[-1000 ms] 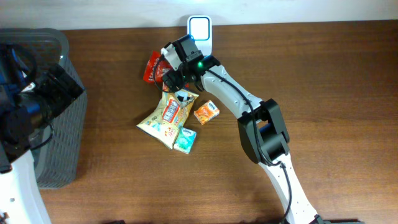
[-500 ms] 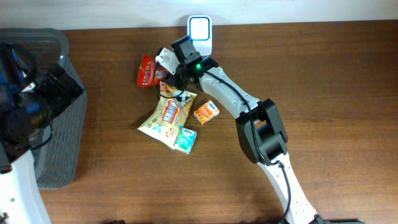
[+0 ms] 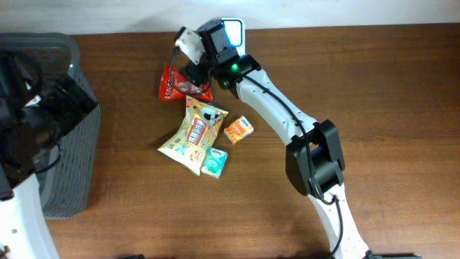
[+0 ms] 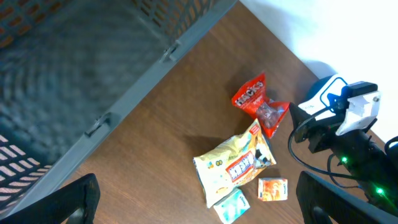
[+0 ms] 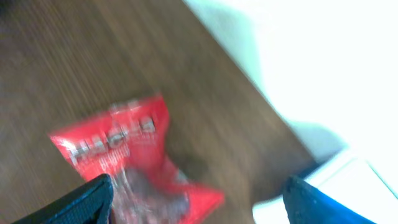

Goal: Scan the item barcode
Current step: 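Hold the red bag in front of the scanner, turning it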

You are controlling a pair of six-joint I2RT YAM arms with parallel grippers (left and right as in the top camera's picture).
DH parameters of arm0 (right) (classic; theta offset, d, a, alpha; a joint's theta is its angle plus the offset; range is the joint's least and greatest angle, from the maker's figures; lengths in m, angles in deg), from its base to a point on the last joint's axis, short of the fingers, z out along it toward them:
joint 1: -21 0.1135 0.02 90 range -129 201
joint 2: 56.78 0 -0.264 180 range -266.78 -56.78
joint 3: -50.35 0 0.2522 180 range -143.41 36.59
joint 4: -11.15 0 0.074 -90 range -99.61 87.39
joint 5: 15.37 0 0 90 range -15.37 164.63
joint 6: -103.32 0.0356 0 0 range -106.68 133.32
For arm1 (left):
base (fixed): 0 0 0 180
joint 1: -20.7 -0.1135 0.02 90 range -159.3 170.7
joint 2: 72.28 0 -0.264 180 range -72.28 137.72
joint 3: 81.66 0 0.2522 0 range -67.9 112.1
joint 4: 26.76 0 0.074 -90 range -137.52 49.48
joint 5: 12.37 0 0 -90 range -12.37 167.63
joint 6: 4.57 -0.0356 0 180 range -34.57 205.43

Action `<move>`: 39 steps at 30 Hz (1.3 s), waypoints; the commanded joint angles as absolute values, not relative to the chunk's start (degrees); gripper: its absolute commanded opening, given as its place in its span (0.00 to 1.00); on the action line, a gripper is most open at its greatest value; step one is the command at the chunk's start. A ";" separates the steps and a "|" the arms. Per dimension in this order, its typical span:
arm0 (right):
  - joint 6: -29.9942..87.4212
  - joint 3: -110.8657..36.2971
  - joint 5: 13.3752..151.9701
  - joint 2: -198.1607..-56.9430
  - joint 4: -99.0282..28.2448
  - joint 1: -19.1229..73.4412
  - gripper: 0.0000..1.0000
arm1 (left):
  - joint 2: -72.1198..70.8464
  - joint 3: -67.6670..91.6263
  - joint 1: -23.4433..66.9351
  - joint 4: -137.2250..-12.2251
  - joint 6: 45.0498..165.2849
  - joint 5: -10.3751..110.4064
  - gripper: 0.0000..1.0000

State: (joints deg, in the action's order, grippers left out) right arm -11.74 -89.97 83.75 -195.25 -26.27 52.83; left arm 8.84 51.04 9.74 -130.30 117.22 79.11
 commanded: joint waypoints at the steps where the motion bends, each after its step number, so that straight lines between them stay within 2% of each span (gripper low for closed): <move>1: -13.30 -90.06 89.85 -199.23 -24.12 53.44 0.87 | 8.75 51.02 9.54 -130.25 117.75 78.89 0.99; 8: -13.25 -90.06 89.92 -206.42 -22.07 53.57 0.91 | 8.75 51.02 9.54 -130.25 117.75 78.89 0.99; 11: -13.25 -90.06 89.87 -206.62 -25.02 53.57 0.92 | 8.75 51.02 9.54 -130.25 117.75 78.89 0.99; 15: -13.25 -90.08 89.70 -204.06 -31.91 53.62 0.99 | 8.75 51.02 9.54 -130.25 117.75 78.89 0.99; 19: -13.25 -90.08 84.19 -198.71 -38.68 54.78 1.00 | 8.75 51.02 9.54 -130.25 117.75 78.89 0.99; 24: -13.23 -90.08 76.69 -195.73 -35.01 56.31 0.98 | 8.75 51.02 9.54 -130.25 117.75 78.89 0.99; 31: -13.23 -90.06 78.44 -200.85 -30.05 56.20 0.94 | 8.75 51.02 9.54 -130.25 117.75 78.89 0.99; 39: -13.23 -90.06 76.50 -207.06 -28.89 55.43 0.93 | 8.75 51.02 9.54 -130.25 117.75 78.89 0.99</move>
State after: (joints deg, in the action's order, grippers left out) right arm -13.65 -89.95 77.74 -205.48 -29.13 56.17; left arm 8.84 51.04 9.74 -130.32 117.22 79.11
